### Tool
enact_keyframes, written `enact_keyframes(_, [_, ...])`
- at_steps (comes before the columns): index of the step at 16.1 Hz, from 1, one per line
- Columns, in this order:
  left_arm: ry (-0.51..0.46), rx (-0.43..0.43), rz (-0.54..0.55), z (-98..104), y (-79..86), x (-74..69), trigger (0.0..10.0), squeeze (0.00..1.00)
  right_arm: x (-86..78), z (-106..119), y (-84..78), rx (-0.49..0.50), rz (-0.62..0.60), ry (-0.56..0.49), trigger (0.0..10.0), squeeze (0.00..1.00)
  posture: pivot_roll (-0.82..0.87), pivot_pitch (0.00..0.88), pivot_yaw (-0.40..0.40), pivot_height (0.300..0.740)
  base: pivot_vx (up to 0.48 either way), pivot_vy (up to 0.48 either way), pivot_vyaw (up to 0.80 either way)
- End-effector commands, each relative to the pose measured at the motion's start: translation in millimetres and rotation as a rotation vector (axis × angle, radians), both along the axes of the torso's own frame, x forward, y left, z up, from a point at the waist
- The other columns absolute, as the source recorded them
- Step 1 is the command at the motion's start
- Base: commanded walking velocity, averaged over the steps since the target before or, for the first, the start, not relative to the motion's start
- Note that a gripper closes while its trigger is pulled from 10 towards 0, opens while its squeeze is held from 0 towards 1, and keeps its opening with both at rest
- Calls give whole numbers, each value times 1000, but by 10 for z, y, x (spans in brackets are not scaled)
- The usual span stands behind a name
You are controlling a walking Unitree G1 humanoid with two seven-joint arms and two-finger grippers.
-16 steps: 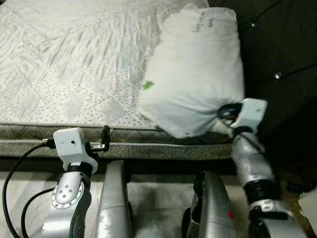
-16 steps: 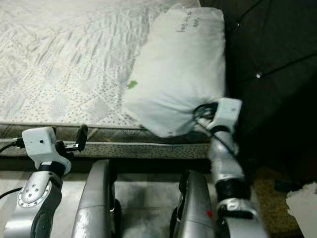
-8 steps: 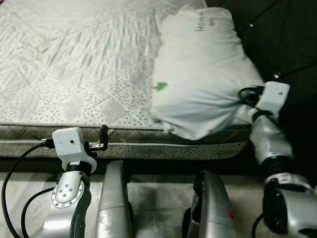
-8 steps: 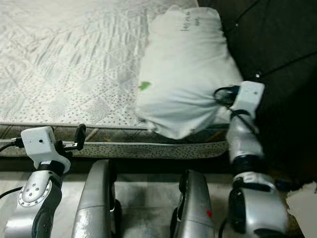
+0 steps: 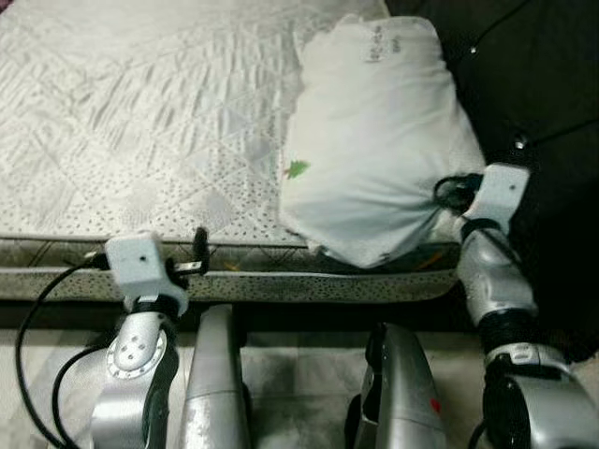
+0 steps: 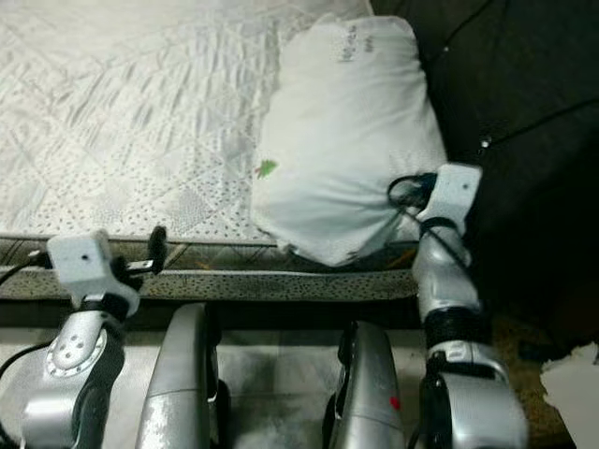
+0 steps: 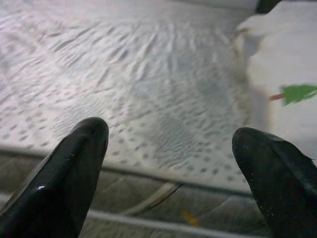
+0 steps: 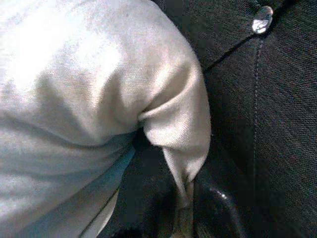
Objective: Clean up the room
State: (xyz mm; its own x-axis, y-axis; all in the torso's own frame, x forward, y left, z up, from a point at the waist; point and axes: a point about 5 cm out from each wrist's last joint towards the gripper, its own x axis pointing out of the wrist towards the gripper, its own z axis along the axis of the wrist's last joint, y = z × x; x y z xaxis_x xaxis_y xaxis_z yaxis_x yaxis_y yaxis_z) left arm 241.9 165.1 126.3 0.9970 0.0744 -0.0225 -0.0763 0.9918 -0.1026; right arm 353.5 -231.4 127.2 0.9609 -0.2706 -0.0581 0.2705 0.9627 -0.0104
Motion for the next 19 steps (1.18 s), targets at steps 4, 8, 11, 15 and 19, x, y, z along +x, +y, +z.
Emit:
enact_keyframes(4, [-11,-4,9,1,-15,87,10000,0,-13,-9,319,-3,117,-39,10000,1000,117,2,-8,516,0,0,0])
enact_keyframes(8, [-16,-1,27,-15,2,88,10000,0,125,54,399,-8,132,-21,10000,1000,125,3,-20,516,0,0,0])
enact_keyframes(11, [-20,0,43,-25,6,87,10000,0,321,274,554,-17,196,-24,10000,1000,132,4,-28,516,0,0,0])
enact_keyframes(15, [-20,6,72,-35,54,50,10000,0,395,377,419,21,154,-27,10000,1000,139,14,-36,516,0,0,0])
enact_keyframes(19, [-22,9,66,-34,15,79,10000,0,511,545,500,68,153,-45,10000,1000,143,23,-37,516,0,0,0])
